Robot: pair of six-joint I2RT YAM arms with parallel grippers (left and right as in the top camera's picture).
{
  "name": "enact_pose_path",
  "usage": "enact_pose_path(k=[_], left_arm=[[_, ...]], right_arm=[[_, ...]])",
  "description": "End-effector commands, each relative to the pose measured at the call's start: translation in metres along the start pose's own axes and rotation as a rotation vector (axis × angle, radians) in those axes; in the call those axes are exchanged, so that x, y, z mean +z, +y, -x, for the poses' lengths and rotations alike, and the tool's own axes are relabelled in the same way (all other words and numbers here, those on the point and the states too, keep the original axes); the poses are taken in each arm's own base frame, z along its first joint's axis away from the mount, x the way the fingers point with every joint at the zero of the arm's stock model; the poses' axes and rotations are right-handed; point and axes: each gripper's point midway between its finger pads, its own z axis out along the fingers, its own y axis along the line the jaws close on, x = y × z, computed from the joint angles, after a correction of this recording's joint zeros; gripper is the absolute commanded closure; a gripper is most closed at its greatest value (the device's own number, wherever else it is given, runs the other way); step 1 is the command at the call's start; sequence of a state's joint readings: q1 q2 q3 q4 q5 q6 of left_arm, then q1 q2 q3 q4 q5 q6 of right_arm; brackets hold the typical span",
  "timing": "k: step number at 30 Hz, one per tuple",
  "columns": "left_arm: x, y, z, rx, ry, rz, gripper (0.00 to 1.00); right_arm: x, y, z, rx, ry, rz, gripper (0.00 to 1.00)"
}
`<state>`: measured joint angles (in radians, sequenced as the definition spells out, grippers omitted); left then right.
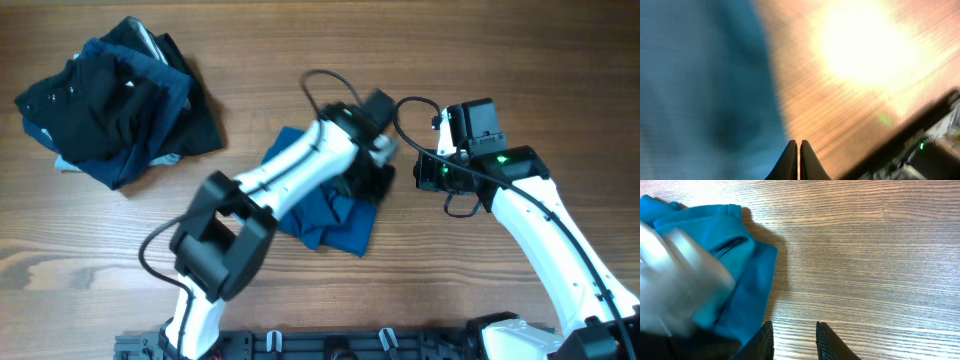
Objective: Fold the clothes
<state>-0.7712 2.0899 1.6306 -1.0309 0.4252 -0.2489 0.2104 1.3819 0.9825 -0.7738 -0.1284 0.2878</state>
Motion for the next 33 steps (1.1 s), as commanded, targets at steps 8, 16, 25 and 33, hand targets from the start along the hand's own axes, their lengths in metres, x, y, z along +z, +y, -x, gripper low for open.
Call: enact_pose_path(k=[8,16,25,33], left_arm=[[-0.107,0.046,-0.007,-0.123,-0.224,0.263,0.72],[-0.130,0.130,-0.022,-0.360,-0.186,0.256,0.62],[-0.128,0.152,-0.038,-0.403,-0.127,0.183,0.47],[-0.137,0.172,-0.038,-0.461,-0.149,0.178,0.45]], right_arm=[[-0.005,0.007,0.003,-0.002,-0.011,0.035,0.65],[-0.023,0.083,-0.023,-0.264,0.070,0.478,0.69],[0.000,0.105,-0.085,-0.209,0.339,0.518,0.45],[0.014,0.150,-0.111,0.121,0.548,0.521,0.44]])
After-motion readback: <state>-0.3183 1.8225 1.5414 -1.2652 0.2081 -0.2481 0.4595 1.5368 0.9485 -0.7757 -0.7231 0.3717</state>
